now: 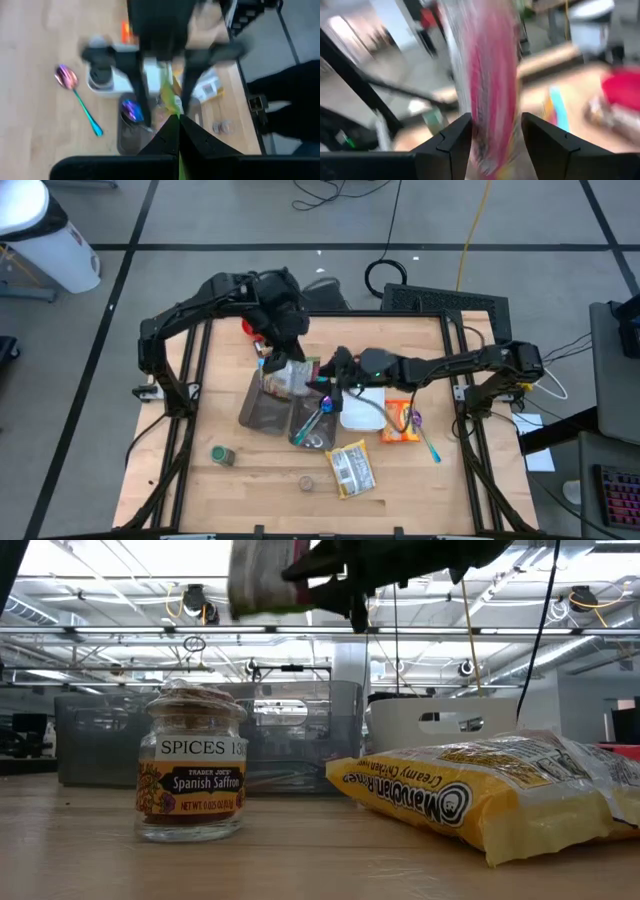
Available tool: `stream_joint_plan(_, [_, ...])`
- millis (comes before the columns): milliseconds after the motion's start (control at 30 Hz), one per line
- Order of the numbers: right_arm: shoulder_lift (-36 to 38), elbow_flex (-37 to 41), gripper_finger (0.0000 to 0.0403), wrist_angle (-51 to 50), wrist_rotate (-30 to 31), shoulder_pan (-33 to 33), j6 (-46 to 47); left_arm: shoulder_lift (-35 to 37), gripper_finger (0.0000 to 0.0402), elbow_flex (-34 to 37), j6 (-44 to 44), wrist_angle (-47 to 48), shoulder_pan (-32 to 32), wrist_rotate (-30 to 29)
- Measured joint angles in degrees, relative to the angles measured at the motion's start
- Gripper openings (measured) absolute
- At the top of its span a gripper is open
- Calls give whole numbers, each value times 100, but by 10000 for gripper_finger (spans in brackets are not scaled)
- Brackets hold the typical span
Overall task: Pick & Place Food Item
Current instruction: Put the green pack into the left gray bin
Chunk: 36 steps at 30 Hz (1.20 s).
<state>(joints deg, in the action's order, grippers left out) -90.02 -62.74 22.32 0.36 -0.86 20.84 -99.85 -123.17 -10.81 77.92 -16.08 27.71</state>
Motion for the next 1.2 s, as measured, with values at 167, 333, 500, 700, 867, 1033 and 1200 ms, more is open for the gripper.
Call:
stream_joint_plan(167, [-132,-30,164,193,-40,0,144,-7,1,-200,67,18,0,50])
stream_joint_plan(333, [-219,-9,164,500,-48,20,230,-16,1,-215,118,38,2,56])
stream_joint_plan(500, [-217,-9,164,782,-48,20,244,-9,1,-219,129,40,7,54])
stream_joint_plan(700, [-210,-11,164,1290,-191,20,249,-9,1,-219,153,16,7,52])
stream_joint_plan(867, [-210,-11,164,1303,-212,20,249,-11,1,-219,155,-14,7,52])
stream_joint_plan(1033, [-210,-13,154,1301,-213,20,247,-11,1,-219,155,-15,7,50])
stream_joint_plan(1200, [-210,-15,117,1299,-218,20,238,-11,1,-217,151,-19,7,50])
